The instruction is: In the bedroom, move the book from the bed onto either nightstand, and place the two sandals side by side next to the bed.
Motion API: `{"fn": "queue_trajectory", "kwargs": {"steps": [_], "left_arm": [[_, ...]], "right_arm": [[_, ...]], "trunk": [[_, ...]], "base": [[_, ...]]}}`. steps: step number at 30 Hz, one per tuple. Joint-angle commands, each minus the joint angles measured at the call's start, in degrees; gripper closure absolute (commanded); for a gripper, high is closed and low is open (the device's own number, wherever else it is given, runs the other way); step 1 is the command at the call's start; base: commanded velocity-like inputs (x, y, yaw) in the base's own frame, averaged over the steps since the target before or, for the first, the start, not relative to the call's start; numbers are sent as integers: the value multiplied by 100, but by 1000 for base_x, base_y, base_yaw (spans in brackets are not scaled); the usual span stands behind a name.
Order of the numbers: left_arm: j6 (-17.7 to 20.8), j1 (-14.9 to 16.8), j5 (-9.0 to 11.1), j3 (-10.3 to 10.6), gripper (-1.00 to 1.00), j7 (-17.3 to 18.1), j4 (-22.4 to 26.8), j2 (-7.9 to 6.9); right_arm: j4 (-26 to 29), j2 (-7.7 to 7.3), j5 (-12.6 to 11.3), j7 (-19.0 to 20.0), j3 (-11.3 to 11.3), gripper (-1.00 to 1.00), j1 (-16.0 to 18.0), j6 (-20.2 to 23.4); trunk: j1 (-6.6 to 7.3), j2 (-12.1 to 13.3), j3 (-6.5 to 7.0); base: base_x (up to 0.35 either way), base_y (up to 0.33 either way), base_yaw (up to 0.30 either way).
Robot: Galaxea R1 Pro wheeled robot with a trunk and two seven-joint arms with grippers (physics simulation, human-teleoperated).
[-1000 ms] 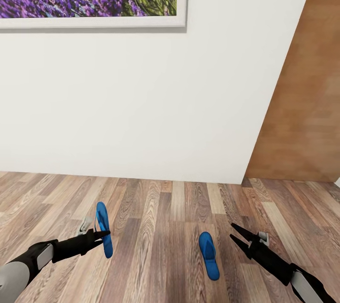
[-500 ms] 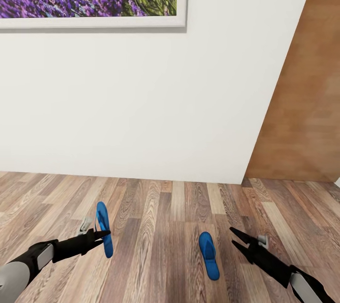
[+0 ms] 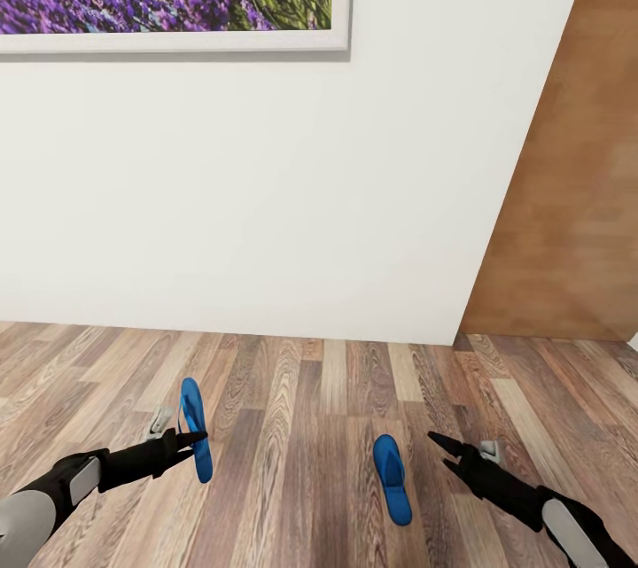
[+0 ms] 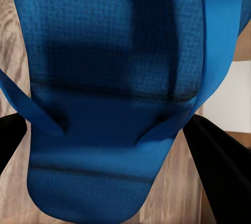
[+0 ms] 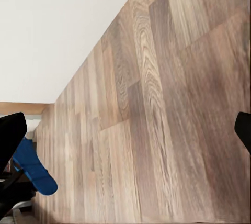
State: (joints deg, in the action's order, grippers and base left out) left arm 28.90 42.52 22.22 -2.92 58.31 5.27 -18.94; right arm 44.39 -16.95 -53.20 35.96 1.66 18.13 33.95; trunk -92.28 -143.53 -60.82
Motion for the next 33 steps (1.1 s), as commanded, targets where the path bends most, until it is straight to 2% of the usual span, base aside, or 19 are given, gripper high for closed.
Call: {"fn": "queue_trajectory", "kwargs": {"steps": [1, 2, 3, 5, 6, 8, 9, 12, 13, 15, 16, 18, 20, 23, 25, 26, 28, 29, 33], "left_arm": [[51, 2, -9, -29, 100, 12, 1, 1], [55, 2, -9, -30, 100, 10, 1, 3], [61, 2, -5, -31, 100, 8, 1, 15], [65, 2, -3, -32, 100, 10, 1, 30], [64, 2, 2, -32, 100, 13, 3, 45], [54, 2, 8, -32, 100, 23, 5, 56], [44, 2, 12, -33, 100, 35, 7, 64], [33, 2, 15, -33, 100, 47, 8, 69], [28, 2, 14, -36, 100, 49, 9, 71], [25, 2, 12, -40, 100, 46, 7, 71], [23, 2, 22, -50, 100, 45, 5, 64], [18, 2, 52, -78, 100, 50, 3, 54], [14, 2, 136, -132, 100, 46, 2, 43], [26, 2, 268, -173, 100, 24, 1, 48], [23, 2, 292, -178, 100, 35, 1, 55], [23, 2, 308, -179, 100, 36, 1, 59], [33, 2, 318, -180, 100, 34, 1, 61], [49, 2, 322, -184, 100, 36, 1, 63], [79, 2, 325, -191, 100, 49, 1, 44]], "right_arm": [[45, 0, 13, -189, 8, -100, 24, 75], [92, 0, 71, -387, 6, -100, 57, 117], [209, 4, 232, -804, -4, -100, 172, 236], [337, 22, 422, -1204, -15, -100, 341, 412], [450, 49, 619, -1559, -25, -100, 539, 632], [539, 101, 797, -1843, -39, -100, 741, 882], [601, 166, 952, -2065, -50, -100, 931, 1145], [650, 256, 1143, -2309, -63, -100, 1215, 1554], [658, 333, 1273, -2469, -75, -100, 1417, 1828], [658, 434, 1420, -2662, -100, -100, 1617, 2069], [658, 550, 1585, -2890, -132, -100, 1798, 2255], [643, 672, 1759, -3144, -175, -100, 1956, 2381], [547, 882, 1989, -3528, -274, -100, 2180, 2493], [-31, 1306, 2204, -4067, -508, -100, 2658, 2573], [-406, 1461, 2247, -4243, -589, -100, 2877, 2586], [-811, 1610, 2274, -4409, -647, -100, 3098, 2590], [-1183, 1752, 2293, -4572, -686, -100, 3307, 2593], [-1487, 1874, 2310, -4741, -711, -100, 3493, 2595], [-1872, 2044, 2326, -5224, -742, -100, 3814, 2593]], "trunk": [[1, -2, -5], [1, -2, -5], [1, -2, -5], [1, -2, -5], [1, -2, -5], [1, -2, -5], [1, -2, -5], [1, -2, -5], [1, -2, -5], [1, -2, -5], [1, -2, -5], [1, -2, -5], [1, -2, -5], [1, -2, -5], [1, -2, -5], [1, -2, -5], [1, -2, -5], [1, -2, -5], [1, -2, -5]], "base": [[0, 0, 0], [0, 0, 0], [0, 0, 0], [0, 0, 0], [0, 0, 0], [0, 0, 0], [0, 0, 0], [0, 0, 0], [0, 0, 0], [0, 0, 0], [0, 0, 0], [0, 0, 0], [0, 0, 0], [0, 0, 0], [0, 0, 0], [0, 0, 0], [0, 0, 0], [0, 0, 0], [0, 0, 0]]}}
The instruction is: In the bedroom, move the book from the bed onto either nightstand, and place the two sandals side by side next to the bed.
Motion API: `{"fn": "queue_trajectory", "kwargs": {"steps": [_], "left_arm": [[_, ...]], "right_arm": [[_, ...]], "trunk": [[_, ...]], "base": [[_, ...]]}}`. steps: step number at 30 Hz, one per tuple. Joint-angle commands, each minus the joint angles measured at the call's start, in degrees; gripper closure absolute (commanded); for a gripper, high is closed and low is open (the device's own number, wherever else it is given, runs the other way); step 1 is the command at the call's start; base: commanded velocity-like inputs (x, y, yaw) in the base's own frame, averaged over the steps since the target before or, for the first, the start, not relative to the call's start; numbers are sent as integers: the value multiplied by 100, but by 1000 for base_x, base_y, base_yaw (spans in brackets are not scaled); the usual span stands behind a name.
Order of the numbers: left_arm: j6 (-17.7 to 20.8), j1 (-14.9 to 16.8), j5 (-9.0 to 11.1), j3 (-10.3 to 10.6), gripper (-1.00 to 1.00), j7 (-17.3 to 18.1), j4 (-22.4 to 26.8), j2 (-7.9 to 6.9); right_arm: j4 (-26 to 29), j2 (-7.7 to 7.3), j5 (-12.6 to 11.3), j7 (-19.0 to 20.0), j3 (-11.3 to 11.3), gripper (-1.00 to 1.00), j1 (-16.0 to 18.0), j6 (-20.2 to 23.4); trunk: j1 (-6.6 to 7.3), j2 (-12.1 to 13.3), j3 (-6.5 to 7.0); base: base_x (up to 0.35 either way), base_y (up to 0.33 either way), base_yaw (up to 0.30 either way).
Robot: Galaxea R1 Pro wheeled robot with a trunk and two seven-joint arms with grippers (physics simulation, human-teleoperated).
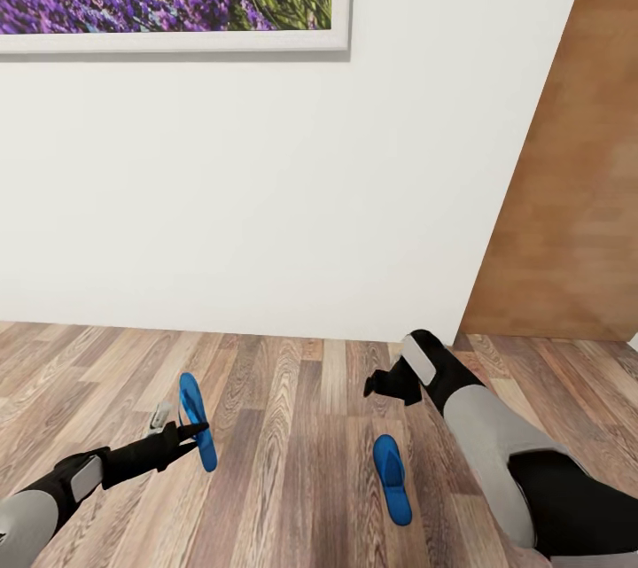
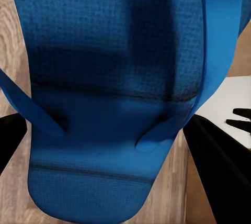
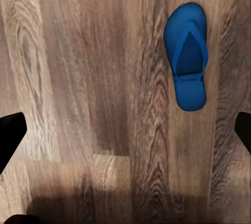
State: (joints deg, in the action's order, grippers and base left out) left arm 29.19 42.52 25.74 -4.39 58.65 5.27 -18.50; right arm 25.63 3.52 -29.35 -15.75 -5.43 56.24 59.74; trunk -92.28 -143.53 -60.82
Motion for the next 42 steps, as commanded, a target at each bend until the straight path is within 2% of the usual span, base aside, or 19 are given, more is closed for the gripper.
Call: {"fn": "queue_trajectory", "kwargs": {"steps": [1, 5, 7, 17, 20, 24, 25, 29, 30, 34, 37, 42], "left_arm": [[55, 2, -25, -46, 100, 17, 1, -6], [104, 2, -15, -54, 100, 32, 1, -28], [162, 2, -11, -58, 100, 38, 1, -34], [400, 2, -8, -68, 100, 47, 6, -53], [420, 2, -3, -70, 100, 51, 2, -111], [446, 2, 0, -69, 100, 50, 1, -180], [452, 2, 1, -67, 100, 50, 1, -199], [458, 2, 1, -62, 100, 50, 1, -224], [455, 2, 1, -59, 100, 50, 1, -230], [449, 2, -2, -55, 100, 54, 1, -234], [448, 2, -5, -54, 100, 53, 1, -238], [452, 2, -7, -54, 100, 51, 1, -240]], "right_arm": [[-42, 15, -58, -149, -38, -100, 49, 13], [-186, 69, -58, -582, -113, -100, 208, 12], [-228, 73, -60, -744, -222, -100, 249, 16], [-213, 58, -82, -906, -434, -100, 288, 9], [-198, 54, -81, -932, -464, -100, 290, -67], [-221, 46, -71, -948, -574, -100, 291, -583], [-232, 45, -68, -951, -646, -100, 291, -796], [-250, 44, -62, -946, -907, -100, 291, -1122], [-257, 46, -62, -943, -1078, -100, 291, -1214], [-272, 44, -96, -890, -1395, -100, 291, -1314], [-281, 44, -93, -868, -1511, -100, 291, -1336], [-285, 40, -87, -855, -1580, -100, 291, -1347]], "trunk": [[1, -2, -5], [1, -2, -5], [-4, -5, -50], [-30, -18, -271], [-38, -22, -338], [-48, -28, -426], [-50, -29, -449], [-61, -34, -537], [-63, -36, -559], [-74, -41, -648], [-81, -45, -714], [-94, -52, -825]], "base": [[0, 0, 0], [0, 0, 0], [0, 0, 0], [0, 0, 0], [0, 0, 0], [0, 0, 0], [0, 0, 0], [0, 0, 0], [0, 0, 0], [0, 0, 0], [0, 0, 0], [0, 0, 0]]}}
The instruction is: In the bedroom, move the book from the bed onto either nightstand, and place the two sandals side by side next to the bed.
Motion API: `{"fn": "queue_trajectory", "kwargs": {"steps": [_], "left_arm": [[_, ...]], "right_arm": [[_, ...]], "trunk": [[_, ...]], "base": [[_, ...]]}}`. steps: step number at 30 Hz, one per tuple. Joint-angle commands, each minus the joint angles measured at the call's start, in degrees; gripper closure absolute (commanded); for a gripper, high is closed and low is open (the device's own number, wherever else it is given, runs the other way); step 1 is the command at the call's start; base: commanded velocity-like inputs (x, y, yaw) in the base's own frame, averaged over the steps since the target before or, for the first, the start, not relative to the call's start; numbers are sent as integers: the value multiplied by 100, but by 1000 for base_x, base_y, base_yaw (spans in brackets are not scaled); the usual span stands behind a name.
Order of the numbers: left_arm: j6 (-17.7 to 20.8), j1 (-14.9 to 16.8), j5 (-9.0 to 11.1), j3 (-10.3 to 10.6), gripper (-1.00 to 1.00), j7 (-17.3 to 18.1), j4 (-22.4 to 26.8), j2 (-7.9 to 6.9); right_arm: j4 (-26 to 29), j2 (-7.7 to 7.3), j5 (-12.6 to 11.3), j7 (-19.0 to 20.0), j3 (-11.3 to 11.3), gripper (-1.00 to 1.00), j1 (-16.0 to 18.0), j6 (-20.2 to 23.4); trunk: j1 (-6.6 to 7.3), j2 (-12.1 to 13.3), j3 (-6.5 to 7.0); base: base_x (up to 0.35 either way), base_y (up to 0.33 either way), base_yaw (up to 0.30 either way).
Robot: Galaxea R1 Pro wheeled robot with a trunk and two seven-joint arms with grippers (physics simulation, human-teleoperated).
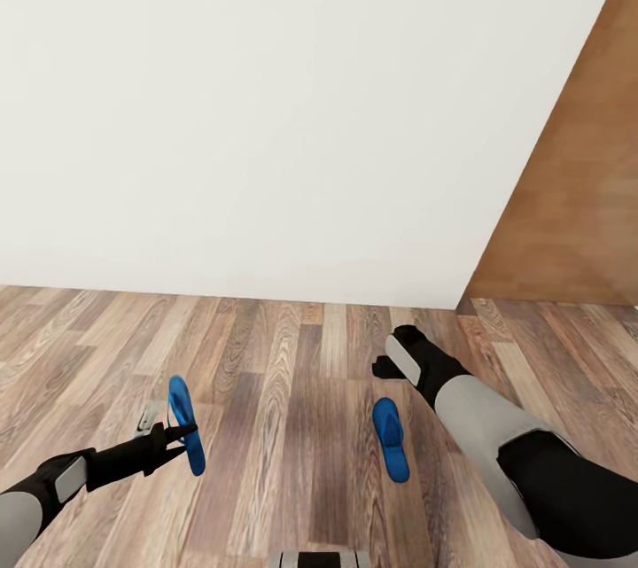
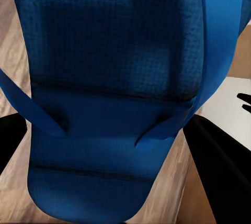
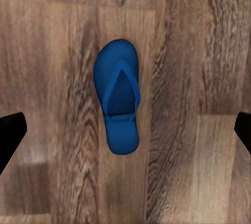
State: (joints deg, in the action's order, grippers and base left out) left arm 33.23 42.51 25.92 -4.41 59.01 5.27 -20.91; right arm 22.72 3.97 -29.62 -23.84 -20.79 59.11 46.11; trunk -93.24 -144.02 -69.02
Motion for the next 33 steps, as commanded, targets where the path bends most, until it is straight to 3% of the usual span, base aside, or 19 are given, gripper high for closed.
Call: {"fn": "queue_trajectory", "kwargs": {"steps": [1, 10, 14, 19, 22, 33], "left_arm": [[49, 3, -25, -52, 100, 17, 1, 0], [64, 3, 5, -53, 100, 119, 12, -1], [63, 3, -32, -44, 100, 591, 16, -4], [32, 3, -74, -4, 100, 1444, 8, -64], [23, 3, -77, 4, 100, 1625, 4, -99], [9, 1, -76, 19, 100, 1741, 1, -115]], "right_arm": [[6, -5, -60, -46, -46, -100, 4, 15], [24, -17, -76, 61, -49, -100, 4, 20], [35, -23, -78, 199, -49, -100, 4, 20], [80, -27, -75, 298, -48, -100, 4, 15], [115, -29, -72, 308, -48, -100, 4, -8], [388, -127, -73, 318, -40, -100, 10, -23]], "trunk": [[-1, -4, -27], [-24, -16, -227], [-35, -21, -315], [-47, -28, -426], [-55, -32, -493], [-84, -47, -736]], "base": [[0, 0, 0], [0, 0, 0], [0, 0, 0], [0, 0, 0], [0, 0, 0], [0, 0, 0]]}}
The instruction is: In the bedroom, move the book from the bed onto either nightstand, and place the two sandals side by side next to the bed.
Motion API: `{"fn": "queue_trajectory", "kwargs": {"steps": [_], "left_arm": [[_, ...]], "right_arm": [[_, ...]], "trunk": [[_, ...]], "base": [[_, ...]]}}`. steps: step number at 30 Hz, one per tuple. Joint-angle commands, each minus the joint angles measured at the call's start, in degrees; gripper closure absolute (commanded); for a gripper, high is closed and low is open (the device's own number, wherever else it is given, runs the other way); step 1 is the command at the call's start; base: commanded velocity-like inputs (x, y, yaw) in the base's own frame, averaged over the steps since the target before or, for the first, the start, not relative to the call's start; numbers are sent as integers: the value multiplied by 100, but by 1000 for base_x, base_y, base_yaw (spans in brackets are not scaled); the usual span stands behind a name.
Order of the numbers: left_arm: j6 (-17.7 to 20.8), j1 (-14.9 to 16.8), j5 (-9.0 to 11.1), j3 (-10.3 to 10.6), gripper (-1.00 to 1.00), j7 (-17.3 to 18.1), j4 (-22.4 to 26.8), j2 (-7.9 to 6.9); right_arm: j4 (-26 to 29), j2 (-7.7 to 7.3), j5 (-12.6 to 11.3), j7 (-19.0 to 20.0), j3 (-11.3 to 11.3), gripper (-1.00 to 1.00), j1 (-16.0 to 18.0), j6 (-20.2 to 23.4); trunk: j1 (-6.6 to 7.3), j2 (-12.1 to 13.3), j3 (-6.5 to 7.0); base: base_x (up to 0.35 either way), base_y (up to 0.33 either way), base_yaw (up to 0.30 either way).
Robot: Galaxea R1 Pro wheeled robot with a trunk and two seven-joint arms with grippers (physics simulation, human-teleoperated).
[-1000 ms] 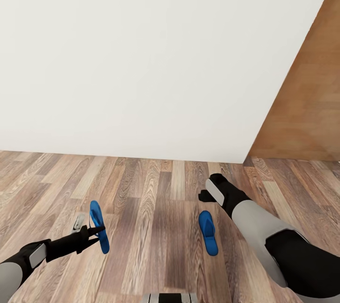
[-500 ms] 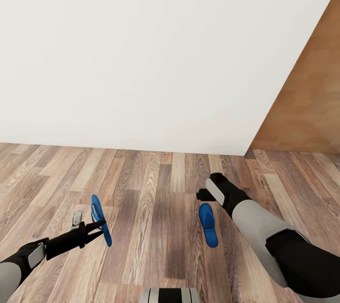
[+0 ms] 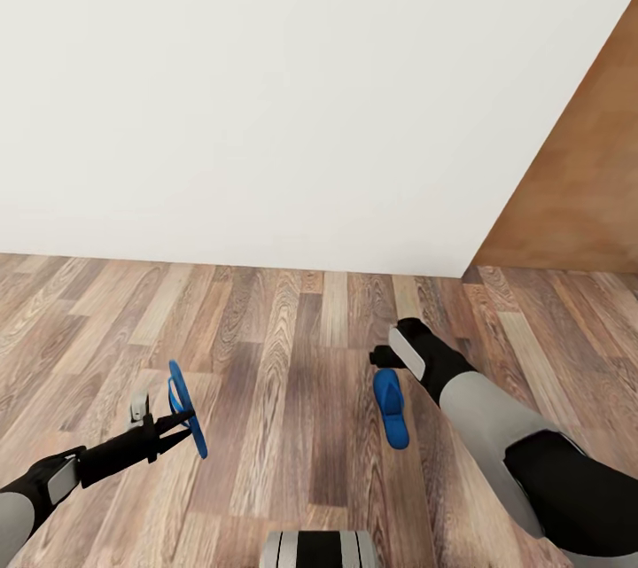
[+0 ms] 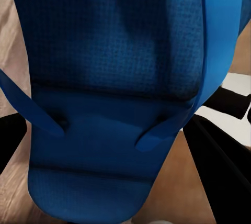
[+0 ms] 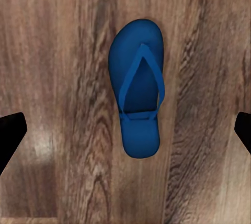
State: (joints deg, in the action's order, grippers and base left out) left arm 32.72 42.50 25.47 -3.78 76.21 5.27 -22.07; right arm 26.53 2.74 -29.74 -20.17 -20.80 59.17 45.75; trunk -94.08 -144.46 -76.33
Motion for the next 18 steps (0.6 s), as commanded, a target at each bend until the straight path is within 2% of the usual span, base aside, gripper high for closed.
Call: {"fn": "queue_trajectory", "kwargs": {"steps": [1, 12, 18], "left_arm": [[60, 1, -31, -42, 100, 22, 1, 0], [53, 2, -33, -40, 100, 26, -12, -2], [57, 3, -30, -43, 100, 31, -16, -7]], "right_arm": [[11, -11, -63, -49, -36, -100, 6, 13], [27, -42, -60, -49, -30, -100, 93, 36], [27, -112, -83, -49, -29, -100, 209, 54]], "trunk": [[-1, -3, -27], [-30, -18, -271], [-45, -26, -404]], "base": [[0, 0, 0], [0, 0, 0], [0, 0, 0]]}}
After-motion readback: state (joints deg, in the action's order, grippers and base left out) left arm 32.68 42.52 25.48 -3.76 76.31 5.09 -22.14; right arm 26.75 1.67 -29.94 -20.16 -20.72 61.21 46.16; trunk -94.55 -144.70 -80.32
